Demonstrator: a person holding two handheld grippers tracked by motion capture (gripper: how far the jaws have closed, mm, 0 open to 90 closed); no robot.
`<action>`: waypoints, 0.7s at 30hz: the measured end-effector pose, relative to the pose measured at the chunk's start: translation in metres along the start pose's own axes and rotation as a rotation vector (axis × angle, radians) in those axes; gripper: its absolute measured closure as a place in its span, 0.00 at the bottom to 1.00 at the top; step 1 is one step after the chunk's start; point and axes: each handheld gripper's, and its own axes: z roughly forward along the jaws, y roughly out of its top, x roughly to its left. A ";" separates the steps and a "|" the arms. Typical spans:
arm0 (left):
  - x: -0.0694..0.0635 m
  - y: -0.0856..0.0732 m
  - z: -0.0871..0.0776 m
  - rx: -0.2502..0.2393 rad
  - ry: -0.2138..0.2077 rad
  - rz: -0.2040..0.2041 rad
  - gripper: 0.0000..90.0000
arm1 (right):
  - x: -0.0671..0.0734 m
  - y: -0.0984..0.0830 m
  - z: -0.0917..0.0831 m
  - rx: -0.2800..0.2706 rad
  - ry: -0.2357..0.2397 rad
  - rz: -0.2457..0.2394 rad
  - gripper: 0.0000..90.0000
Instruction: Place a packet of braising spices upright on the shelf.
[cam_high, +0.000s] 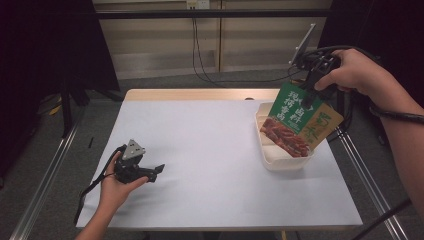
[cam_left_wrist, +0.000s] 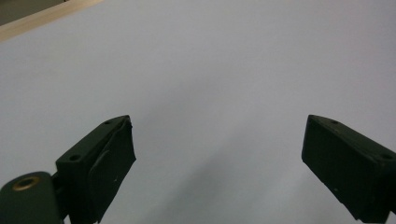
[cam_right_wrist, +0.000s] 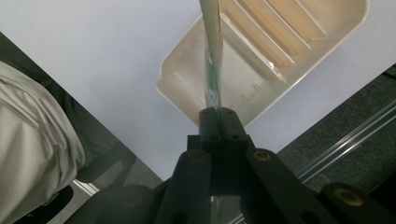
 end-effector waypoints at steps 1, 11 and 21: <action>0.000 0.000 0.000 0.001 -0.001 0.001 0.10 | 0.000 0.000 0.000 0.000 0.005 -0.003 1.00; 0.000 0.000 0.000 -0.008 -0.002 0.002 0.10 | -0.001 -0.003 0.006 -0.004 0.011 -0.010 1.00; 0.000 0.001 -0.002 0.003 0.001 0.014 0.10 | -0.001 -0.007 0.019 0.000 0.027 -0.001 1.00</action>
